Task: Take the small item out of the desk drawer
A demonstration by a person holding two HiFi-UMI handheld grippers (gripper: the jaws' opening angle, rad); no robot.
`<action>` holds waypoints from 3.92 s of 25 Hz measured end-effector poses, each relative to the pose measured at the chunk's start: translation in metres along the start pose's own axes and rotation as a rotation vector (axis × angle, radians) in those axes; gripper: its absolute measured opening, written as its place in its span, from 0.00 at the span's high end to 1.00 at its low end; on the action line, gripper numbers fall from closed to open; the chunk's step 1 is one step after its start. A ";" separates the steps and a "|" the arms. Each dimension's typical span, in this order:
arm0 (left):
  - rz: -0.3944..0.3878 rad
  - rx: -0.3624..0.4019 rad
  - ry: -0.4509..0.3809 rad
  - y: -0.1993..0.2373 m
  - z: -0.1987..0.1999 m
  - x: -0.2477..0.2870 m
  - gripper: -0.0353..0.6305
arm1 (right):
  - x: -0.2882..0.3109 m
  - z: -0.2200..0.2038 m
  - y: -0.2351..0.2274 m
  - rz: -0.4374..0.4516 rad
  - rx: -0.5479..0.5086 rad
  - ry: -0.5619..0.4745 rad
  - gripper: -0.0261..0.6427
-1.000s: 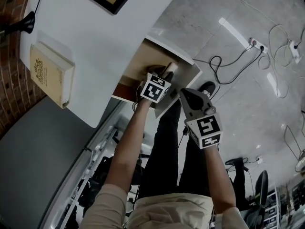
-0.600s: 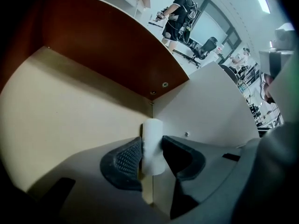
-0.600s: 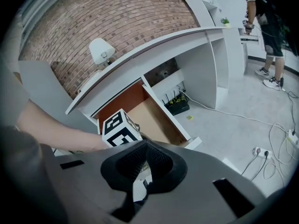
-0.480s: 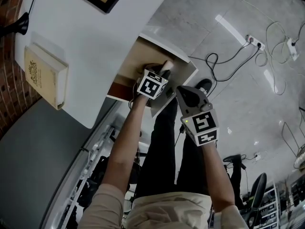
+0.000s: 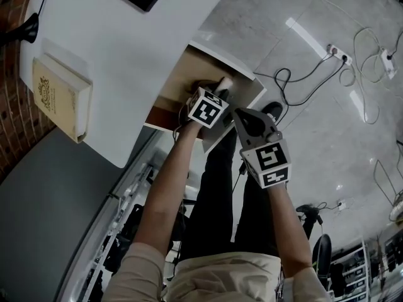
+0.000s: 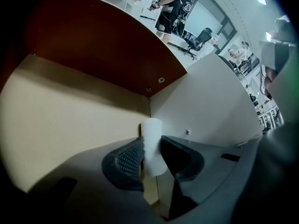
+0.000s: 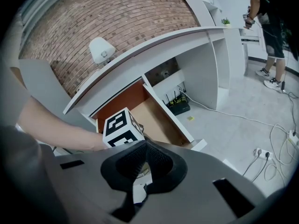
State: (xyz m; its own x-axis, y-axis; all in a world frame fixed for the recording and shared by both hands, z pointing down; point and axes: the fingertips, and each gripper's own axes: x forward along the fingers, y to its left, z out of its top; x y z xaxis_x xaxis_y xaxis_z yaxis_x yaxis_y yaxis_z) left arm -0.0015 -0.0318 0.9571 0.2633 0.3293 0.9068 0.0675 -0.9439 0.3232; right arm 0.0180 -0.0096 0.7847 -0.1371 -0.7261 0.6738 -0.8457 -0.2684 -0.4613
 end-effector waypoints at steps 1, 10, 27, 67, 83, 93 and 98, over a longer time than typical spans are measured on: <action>0.003 0.002 -0.006 0.000 0.000 0.000 0.75 | 0.001 0.001 -0.001 -0.002 0.000 0.000 0.93; 0.014 0.021 -0.033 0.001 0.001 -0.002 0.76 | 0.005 -0.001 -0.009 -0.030 0.003 0.011 0.93; 0.032 0.041 -0.059 0.002 0.002 -0.003 0.78 | 0.005 -0.005 -0.019 -0.067 0.036 0.024 0.93; 0.236 -0.094 -0.298 -0.103 0.019 -0.257 0.77 | -0.130 0.025 0.094 0.068 -0.227 0.124 0.93; 0.338 -0.182 -0.507 -0.171 0.028 -0.381 0.77 | -0.204 0.073 0.167 0.138 -0.314 -0.007 0.93; 0.451 -0.182 -0.598 -0.191 0.030 -0.434 0.77 | -0.253 0.090 0.170 0.150 -0.325 -0.077 0.93; 0.472 -0.212 -0.633 -0.206 0.034 -0.437 0.77 | -0.272 0.097 0.155 0.152 -0.327 -0.099 0.93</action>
State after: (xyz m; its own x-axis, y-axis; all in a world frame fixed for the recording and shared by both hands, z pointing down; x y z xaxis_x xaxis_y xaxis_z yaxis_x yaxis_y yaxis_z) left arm -0.0977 0.0174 0.4850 0.7161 -0.2377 0.6563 -0.3536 -0.9342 0.0474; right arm -0.0262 0.0849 0.4739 -0.2370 -0.8041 0.5451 -0.9417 0.0522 -0.3325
